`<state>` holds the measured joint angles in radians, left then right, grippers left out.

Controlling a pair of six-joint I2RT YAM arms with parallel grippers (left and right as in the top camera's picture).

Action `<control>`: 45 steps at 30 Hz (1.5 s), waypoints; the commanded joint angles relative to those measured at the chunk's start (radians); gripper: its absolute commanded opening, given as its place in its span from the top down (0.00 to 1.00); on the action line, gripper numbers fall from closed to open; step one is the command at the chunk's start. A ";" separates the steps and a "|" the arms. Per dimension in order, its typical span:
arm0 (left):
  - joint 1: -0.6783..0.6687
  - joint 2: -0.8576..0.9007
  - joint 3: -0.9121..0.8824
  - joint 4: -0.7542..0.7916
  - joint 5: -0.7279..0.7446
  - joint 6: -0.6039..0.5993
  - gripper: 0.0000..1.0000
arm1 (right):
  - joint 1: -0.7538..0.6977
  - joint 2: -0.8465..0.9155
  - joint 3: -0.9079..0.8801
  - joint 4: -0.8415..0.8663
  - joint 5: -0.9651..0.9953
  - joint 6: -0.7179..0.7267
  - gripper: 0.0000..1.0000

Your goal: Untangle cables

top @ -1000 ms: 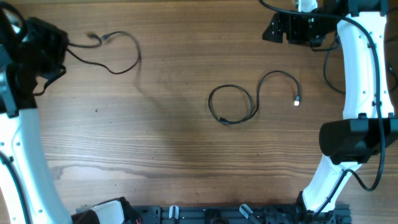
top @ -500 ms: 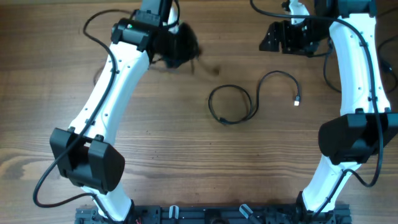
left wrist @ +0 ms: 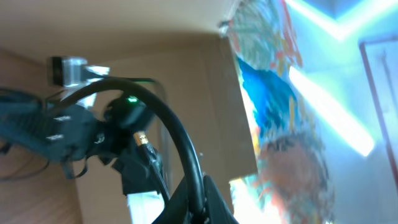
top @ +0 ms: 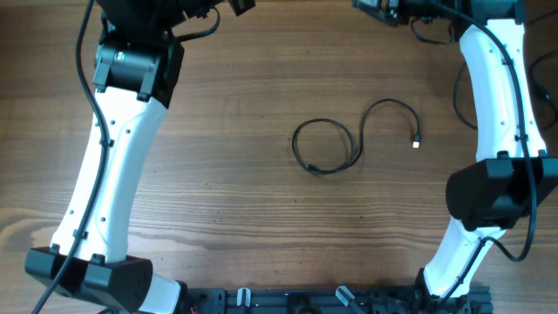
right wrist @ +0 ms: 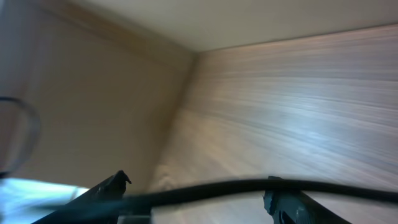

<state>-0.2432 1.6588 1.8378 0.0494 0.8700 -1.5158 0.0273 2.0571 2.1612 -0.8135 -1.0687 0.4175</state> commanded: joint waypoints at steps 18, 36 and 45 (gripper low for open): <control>0.033 0.005 0.009 -0.194 -0.150 -0.198 0.96 | 0.142 0.136 -0.008 0.096 0.027 -0.816 0.32; 0.101 0.011 0.006 -1.185 -0.963 0.336 0.00 | -0.323 -0.391 -0.007 -0.139 0.323 -0.230 0.96; 0.101 0.013 0.006 -1.188 -1.036 0.378 0.00 | -0.699 -0.571 -0.008 -0.224 0.669 -0.113 0.96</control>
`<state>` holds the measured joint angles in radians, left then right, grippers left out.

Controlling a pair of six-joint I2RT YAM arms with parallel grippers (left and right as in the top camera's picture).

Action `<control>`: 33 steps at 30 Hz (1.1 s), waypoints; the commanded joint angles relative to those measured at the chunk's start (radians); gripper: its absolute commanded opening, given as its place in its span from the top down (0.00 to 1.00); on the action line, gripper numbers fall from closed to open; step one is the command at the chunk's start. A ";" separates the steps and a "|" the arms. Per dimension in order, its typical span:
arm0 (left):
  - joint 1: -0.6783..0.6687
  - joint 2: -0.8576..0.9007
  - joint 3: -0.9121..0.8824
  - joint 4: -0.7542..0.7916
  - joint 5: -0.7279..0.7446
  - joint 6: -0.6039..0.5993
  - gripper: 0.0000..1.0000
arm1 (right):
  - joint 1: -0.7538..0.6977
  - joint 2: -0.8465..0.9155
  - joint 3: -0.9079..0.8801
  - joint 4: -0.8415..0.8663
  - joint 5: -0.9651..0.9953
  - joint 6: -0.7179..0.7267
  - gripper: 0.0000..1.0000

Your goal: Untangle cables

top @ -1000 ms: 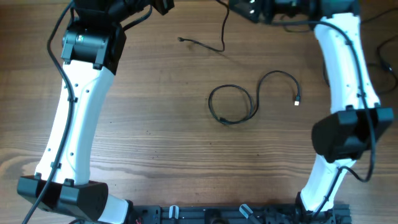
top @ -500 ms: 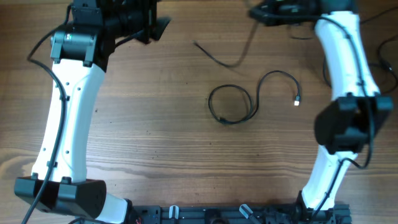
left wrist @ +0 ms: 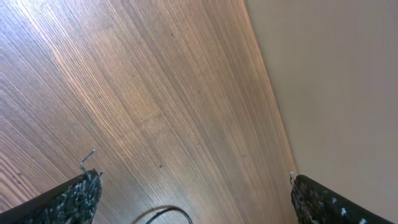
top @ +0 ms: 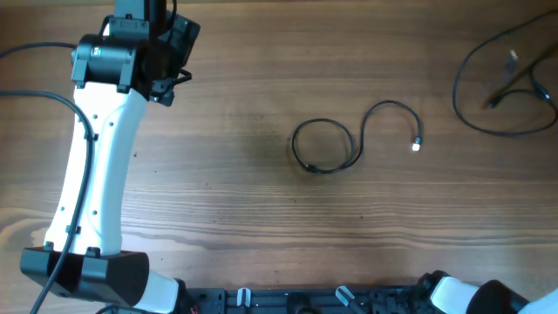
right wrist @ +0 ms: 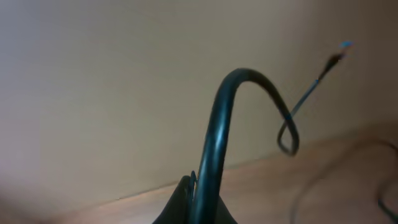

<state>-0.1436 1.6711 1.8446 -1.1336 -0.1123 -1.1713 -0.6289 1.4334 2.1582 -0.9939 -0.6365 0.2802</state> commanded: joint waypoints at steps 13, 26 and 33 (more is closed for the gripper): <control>0.002 0.002 -0.001 -0.005 -0.053 0.065 0.04 | -0.060 0.633 -0.005 -0.151 0.614 0.140 0.14; -0.018 0.041 -0.002 -0.003 -0.042 0.069 0.02 | 0.165 0.492 -0.002 -0.273 0.125 -0.117 0.00; 0.041 0.069 -0.002 0.074 -0.038 0.200 0.01 | 0.523 0.494 -0.007 -0.517 0.362 -0.198 0.00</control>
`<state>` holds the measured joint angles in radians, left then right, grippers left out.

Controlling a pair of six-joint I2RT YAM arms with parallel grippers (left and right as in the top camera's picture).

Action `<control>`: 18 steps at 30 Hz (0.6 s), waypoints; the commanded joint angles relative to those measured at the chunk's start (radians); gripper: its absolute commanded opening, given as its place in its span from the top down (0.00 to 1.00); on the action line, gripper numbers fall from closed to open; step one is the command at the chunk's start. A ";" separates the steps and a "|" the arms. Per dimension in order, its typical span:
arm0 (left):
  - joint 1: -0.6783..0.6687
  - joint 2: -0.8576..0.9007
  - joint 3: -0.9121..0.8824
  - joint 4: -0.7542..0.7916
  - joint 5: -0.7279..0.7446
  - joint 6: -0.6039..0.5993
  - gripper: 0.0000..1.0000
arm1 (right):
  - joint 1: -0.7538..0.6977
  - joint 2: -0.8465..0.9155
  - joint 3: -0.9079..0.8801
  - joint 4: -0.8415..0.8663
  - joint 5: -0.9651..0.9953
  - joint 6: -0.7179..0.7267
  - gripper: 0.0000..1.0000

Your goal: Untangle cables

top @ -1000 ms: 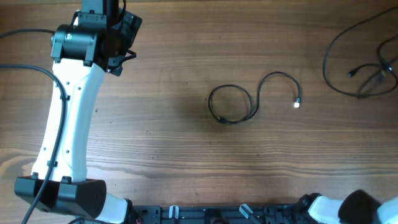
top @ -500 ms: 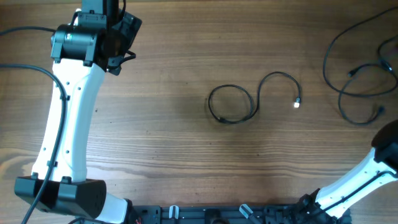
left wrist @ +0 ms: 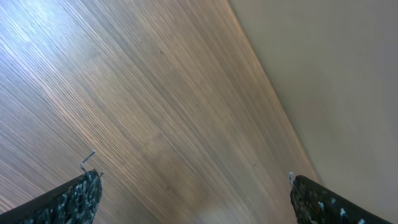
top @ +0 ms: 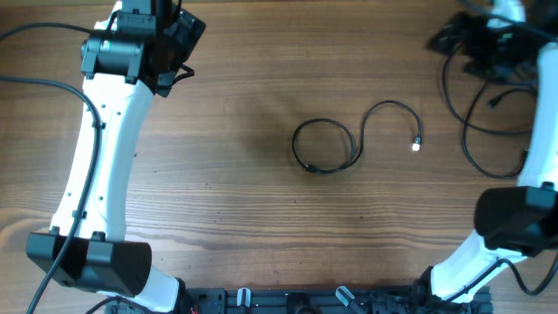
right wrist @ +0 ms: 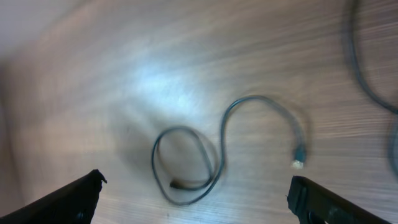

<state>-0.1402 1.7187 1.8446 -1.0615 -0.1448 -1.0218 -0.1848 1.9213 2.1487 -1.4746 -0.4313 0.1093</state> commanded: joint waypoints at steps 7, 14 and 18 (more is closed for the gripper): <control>0.048 0.044 -0.008 -0.035 0.006 0.049 0.00 | 0.271 0.007 -0.076 -0.038 0.206 0.007 0.05; 0.048 0.045 -0.012 -0.044 0.005 0.049 0.00 | 0.452 0.007 -0.554 0.302 0.267 0.115 0.18; 0.048 0.045 -0.012 -0.054 0.005 0.049 0.00 | 0.510 0.007 -0.726 0.489 0.422 0.160 0.22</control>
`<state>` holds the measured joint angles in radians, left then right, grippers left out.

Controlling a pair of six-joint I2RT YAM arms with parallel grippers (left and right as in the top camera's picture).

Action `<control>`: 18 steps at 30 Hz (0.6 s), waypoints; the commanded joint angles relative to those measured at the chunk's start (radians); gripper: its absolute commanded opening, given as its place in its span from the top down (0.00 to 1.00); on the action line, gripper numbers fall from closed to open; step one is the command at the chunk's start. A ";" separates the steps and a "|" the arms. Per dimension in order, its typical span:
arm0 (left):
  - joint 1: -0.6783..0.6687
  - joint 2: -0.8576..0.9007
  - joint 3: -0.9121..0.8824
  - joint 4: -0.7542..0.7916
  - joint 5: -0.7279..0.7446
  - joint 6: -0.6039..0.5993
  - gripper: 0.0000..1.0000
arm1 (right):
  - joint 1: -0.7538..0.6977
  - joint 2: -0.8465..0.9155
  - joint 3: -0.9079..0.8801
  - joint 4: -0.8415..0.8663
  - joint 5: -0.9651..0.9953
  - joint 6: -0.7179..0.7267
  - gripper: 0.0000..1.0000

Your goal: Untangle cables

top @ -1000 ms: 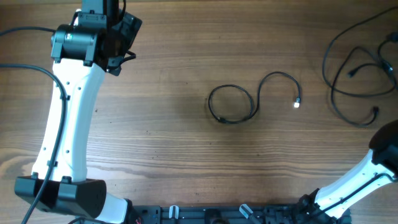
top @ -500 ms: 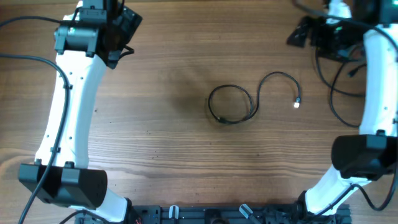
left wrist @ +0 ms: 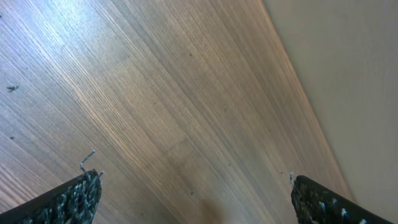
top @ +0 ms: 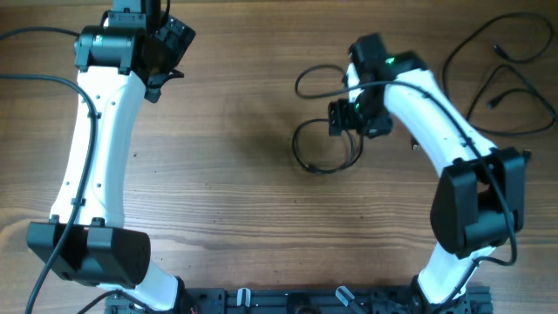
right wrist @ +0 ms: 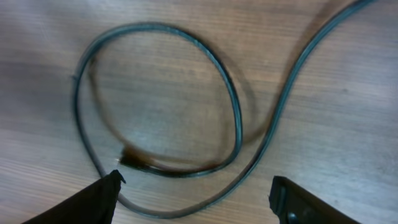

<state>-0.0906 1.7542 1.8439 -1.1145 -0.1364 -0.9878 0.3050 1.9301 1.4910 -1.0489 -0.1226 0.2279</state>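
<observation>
A thin black cable [top: 295,148] lies in a loop at the middle of the wooden table [top: 227,201]. My right gripper [top: 349,118] hangs low over the loop's right side and stands open. In the right wrist view the cable [right wrist: 236,112] curls just ahead of the right gripper [right wrist: 196,199], whose fingers touch nothing, and a dark plug end [right wrist: 134,162] lies inside the loop. The cable's far end is mostly hidden under the right arm. My left gripper [top: 166,48] is open over the far left of the table, and the left gripper [left wrist: 193,193] sees only bare wood.
Other black cables [top: 506,70] lie sprawled at the table's far right corner. A loose loop of the right arm's own lead [top: 316,80] hangs just beyond the task cable. A beige wall [left wrist: 348,74] borders the table's far edge.
My right gripper has gone from the far right corner, high above the table, to low over the cable loop at the middle. It is still open. The left gripper has barely shifted.
Both arms were first raised at the table's far edge, their cameras facing wall and room. Then the left gripper stood open over the far left while the right arm was out of the overhead view. The right gripper then showed at the far right corner, and now hangs over the loop.
</observation>
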 commanded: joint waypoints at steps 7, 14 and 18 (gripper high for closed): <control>-0.001 0.010 -0.011 -0.001 -0.003 0.015 0.00 | 0.028 -0.002 -0.258 0.277 0.212 0.098 0.28; -0.001 0.010 -0.011 -0.001 -0.003 0.015 0.00 | 0.028 -0.002 -0.324 0.330 0.208 0.117 0.60; -0.001 0.010 -0.011 -0.001 -0.003 0.015 0.00 | 0.026 -0.009 -0.317 0.319 0.207 0.179 0.96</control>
<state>-0.0906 1.7542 1.8431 -1.1152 -0.1364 -0.9878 0.3317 1.9244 1.1839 -0.7158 0.0643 0.3630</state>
